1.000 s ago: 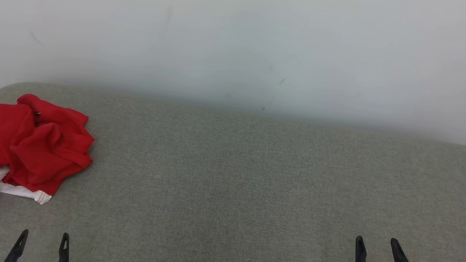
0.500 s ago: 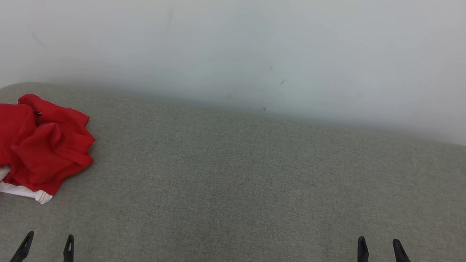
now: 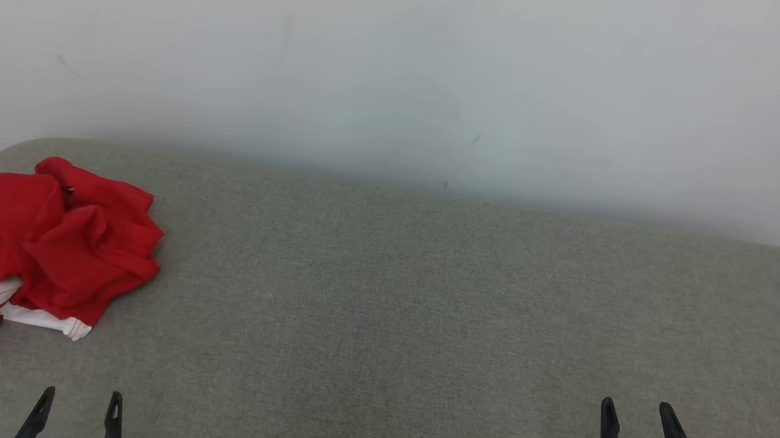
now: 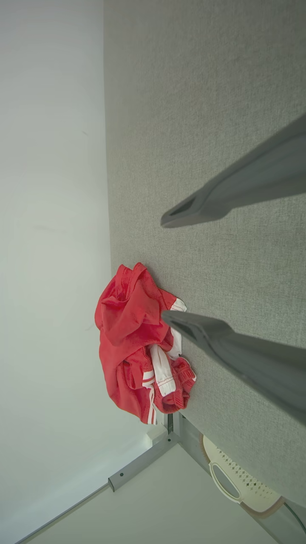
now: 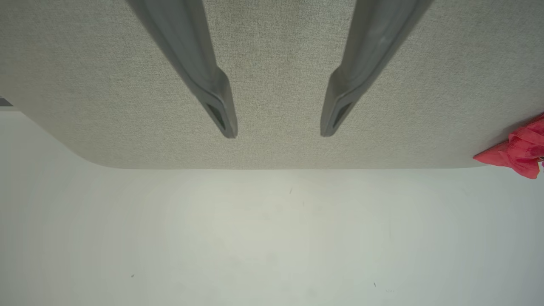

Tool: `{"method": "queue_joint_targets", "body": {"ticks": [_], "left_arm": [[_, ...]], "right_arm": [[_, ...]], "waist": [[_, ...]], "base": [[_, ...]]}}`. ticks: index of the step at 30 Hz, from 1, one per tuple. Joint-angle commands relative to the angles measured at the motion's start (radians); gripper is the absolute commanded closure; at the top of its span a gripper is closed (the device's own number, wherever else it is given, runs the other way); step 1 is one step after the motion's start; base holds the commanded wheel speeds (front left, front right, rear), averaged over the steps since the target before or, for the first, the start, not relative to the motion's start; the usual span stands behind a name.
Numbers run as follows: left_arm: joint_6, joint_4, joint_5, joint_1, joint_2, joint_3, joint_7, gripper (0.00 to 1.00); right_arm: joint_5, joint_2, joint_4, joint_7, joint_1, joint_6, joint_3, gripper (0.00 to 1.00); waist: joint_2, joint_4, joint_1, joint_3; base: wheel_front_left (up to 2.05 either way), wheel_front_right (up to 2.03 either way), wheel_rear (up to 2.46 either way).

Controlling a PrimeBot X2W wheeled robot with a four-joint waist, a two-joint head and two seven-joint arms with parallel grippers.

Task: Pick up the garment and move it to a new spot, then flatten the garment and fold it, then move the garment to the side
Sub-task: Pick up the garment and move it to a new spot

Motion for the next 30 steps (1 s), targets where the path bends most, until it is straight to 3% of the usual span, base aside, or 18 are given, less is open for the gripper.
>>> {"method": "queue_joint_targets", "body": {"ticks": [1,8,20,30], "left_arm": [[0.005,-0.001,-0.011,-0.006,0.003,0.001,-0.007,0.00],[0.010,-0.004,-0.015,-0.018,0.008,0.007,-0.014,0.00],[0.044,-0.026,-0.042,0.021,0.042,0.072,-0.033,0.00],[0.067,-0.050,-0.051,0.045,0.067,0.106,-0.023,0.00]], "right_arm": [[0.009,-0.002,-0.002,0.005,0.017,0.004,-0.004,0.00],[0.016,-0.002,0.002,0.001,0.025,0.004,-0.009,0.00],[0.040,-0.002,0.019,-0.009,0.038,0.004,-0.005,0.00],[0.058,-0.002,0.031,-0.021,0.037,0.004,0.016,0.00]], "waist": [[-0.0001,0.004,0.0000,-0.001],[-0.0001,0.060,0.0000,0.002],[-0.0001,0.255,0.0000,-0.001],[-0.0001,0.358,0.0000,-0.015]], "base": [[0.00,0.00,0.00],[0.00,0.00,0.00],[0.00,0.00,0.00],[0.00,0.00,0.00]]}}
